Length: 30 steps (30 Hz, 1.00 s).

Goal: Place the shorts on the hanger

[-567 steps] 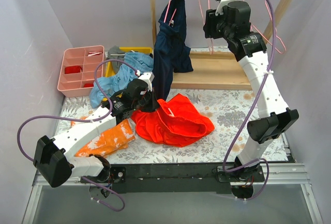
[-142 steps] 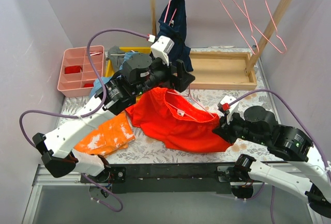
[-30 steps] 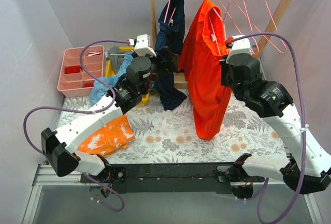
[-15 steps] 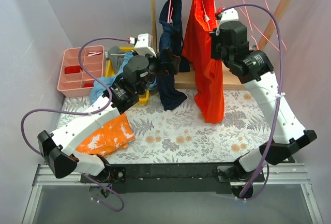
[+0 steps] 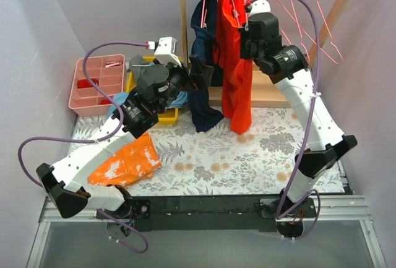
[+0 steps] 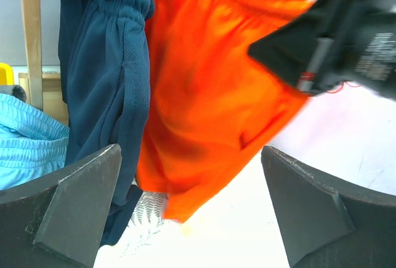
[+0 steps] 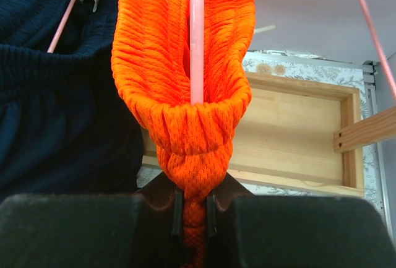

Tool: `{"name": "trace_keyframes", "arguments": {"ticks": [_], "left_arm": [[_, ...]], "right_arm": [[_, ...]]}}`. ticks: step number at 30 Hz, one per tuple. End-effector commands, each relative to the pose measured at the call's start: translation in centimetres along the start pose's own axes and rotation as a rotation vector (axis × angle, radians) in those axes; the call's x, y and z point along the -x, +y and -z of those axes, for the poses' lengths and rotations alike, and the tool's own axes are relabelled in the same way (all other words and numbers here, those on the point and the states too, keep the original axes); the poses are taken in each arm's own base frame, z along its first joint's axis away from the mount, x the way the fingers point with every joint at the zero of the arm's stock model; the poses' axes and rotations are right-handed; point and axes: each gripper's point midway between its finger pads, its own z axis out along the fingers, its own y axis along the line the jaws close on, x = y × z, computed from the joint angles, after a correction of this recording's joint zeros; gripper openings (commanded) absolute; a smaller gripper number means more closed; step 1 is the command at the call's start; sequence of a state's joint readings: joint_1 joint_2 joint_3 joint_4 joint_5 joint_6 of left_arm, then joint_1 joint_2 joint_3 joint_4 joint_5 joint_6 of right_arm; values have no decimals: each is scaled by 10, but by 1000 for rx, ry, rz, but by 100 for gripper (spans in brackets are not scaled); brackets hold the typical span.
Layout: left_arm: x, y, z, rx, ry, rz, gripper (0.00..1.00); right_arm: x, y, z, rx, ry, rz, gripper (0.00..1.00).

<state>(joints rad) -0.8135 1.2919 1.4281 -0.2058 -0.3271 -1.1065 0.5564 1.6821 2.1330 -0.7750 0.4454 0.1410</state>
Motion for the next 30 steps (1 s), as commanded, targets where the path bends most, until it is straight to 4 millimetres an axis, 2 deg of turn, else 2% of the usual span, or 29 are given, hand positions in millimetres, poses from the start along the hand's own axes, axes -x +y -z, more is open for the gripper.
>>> {"name": "trace_keyframes", "arguments": {"ticks": [1, 5, 13, 24, 28, 30], "left_arm": [[36, -8, 24, -32, -59, -5, 97], [41, -6, 30, -28, -69, -13, 97], [40, -5, 35, -31, -63, -6, 98], [33, -5, 41, -44, -36, 7, 98], [28, -5, 45, -55, -14, 10, 98], [21, -4, 47, -59, 8, 12, 98]], "right_arm": [[50, 2, 4, 4, -158, -107, 1], [46, -1, -1, -27, -145, -137, 1], [54, -2, -3, -44, -166, -174, 1], [39, -7, -16, -87, -126, -174, 1], [37, -7, -12, -75, -129, -178, 1], [38, -8, -10, -75, -130, -175, 13]]}}
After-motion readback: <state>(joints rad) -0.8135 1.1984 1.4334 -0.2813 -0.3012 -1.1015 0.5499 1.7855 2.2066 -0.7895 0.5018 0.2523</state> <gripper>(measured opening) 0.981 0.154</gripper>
